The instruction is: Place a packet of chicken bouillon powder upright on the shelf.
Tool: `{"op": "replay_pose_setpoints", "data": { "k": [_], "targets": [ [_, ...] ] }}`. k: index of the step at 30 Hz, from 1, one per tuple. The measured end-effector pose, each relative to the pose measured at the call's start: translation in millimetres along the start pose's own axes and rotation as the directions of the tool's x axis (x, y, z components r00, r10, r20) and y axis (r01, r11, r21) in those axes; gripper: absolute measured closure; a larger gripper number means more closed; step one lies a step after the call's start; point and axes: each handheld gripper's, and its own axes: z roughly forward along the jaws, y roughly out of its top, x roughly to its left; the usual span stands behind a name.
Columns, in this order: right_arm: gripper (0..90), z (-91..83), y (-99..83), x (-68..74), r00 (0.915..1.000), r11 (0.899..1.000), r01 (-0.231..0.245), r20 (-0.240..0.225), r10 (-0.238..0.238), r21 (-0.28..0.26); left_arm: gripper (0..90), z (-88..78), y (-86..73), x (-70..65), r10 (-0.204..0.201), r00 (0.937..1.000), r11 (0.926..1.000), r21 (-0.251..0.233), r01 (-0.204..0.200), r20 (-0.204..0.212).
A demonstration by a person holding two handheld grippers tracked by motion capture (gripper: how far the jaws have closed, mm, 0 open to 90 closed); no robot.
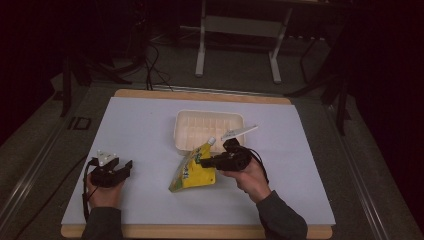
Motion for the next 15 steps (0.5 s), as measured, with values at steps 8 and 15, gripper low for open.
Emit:
{"op": "replay_pose_setpoints", "data": {
  "k": [8,15],
  "targets": [
    [89.6,0.7,5.6,-1.2,0.9998,1.0,0.013,-0.014,-0.013,-0.002,46.5,-0.1,0.0,-0.2,0.001,1.0,1.0,0.002,-0.001,0.0],
    [89.6,1.7,12.8,-0.7,0.9993,0.999,0.032,-0.019,-0.032,-0.002,46.4,-0.2,0.0,0.1,-0.001,1.0,1.0,0.0,0.001,0.001]
  ]
}}
